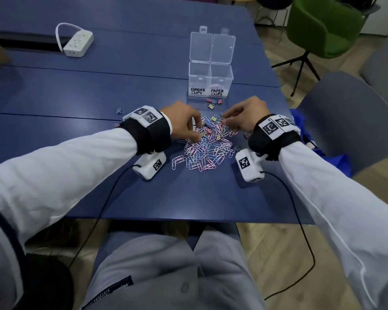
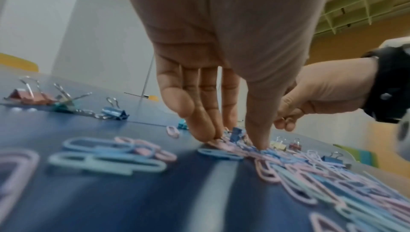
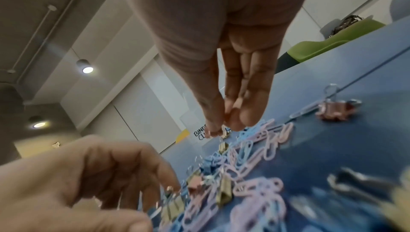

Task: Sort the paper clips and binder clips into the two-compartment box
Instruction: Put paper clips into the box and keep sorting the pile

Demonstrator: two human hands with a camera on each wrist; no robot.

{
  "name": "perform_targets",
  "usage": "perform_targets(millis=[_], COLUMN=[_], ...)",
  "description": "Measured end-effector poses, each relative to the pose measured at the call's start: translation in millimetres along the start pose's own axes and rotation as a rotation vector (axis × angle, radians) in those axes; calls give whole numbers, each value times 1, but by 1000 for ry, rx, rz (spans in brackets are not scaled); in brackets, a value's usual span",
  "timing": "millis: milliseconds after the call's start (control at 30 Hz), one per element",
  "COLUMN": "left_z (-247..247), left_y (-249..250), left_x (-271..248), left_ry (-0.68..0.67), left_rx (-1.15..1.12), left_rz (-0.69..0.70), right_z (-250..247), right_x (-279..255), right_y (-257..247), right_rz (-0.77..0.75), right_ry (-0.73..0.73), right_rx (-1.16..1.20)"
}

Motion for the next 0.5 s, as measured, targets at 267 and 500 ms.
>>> perform_targets(millis=[267, 500], left_z=[-8, -43], left_y=[-2, -39], left_x=[8, 36], left_ry=[-5, 133], left_rx=[-49, -104], left_rz=[35, -83], right_z=[-19, -22], right_x=[29, 50], right_y=[6, 14], right_rz=[48, 116], right_ry=[95, 142], right_rx=[-70, -9])
Point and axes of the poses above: each hand's wrist, its own x-axis towards the middle knuckle, its own z-axis out of the palm, y = z × x, the point moved 10 cm from there along x, towards the middle knuckle, and after that the axes turned 1 degree about -z, right-handed, at the moved point
